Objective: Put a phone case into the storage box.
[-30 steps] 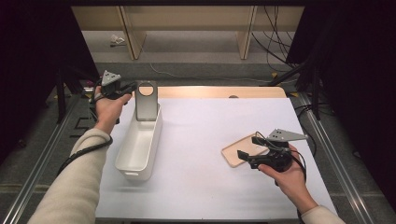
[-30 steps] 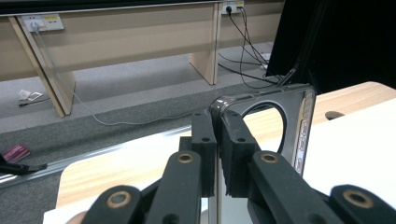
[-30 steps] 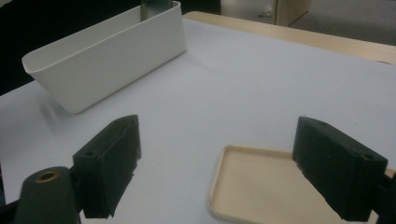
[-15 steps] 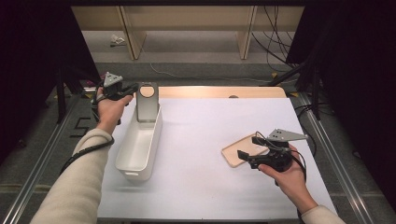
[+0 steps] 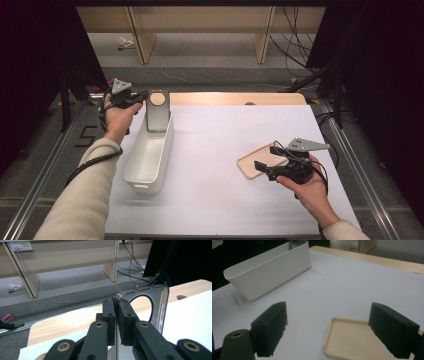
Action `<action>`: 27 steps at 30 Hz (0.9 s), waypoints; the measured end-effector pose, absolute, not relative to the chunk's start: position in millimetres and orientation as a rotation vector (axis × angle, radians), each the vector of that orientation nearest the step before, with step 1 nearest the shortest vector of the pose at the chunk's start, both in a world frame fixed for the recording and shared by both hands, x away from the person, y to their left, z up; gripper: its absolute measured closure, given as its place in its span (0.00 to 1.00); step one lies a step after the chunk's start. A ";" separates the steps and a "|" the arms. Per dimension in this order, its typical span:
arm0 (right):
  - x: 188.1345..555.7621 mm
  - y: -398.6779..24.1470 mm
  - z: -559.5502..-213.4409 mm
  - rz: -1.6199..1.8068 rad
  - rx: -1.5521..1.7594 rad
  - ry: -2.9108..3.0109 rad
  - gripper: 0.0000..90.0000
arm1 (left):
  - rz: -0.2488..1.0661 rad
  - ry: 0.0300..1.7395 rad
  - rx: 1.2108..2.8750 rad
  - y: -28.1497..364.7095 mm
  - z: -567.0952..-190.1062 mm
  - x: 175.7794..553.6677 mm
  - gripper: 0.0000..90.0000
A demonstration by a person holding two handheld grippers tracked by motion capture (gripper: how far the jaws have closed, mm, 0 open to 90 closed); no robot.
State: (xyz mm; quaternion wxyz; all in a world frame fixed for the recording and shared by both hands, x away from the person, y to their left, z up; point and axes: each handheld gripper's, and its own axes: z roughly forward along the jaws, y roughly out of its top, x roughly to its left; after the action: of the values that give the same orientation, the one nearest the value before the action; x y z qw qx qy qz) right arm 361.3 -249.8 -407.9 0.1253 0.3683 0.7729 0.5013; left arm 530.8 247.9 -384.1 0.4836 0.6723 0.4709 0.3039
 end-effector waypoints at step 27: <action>361.4 -249.4 -408.3 1.460 1.073 2.254 0.18 | 0.720 1.169 1.654 248.1 -394.3 533.6 0.94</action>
State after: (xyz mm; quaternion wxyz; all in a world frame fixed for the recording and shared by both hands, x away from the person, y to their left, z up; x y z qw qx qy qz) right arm 361.4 -249.4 -408.3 0.1244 0.3680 0.7734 0.5010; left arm 533.6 248.1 -394.3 0.4760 0.6767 0.4783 0.2945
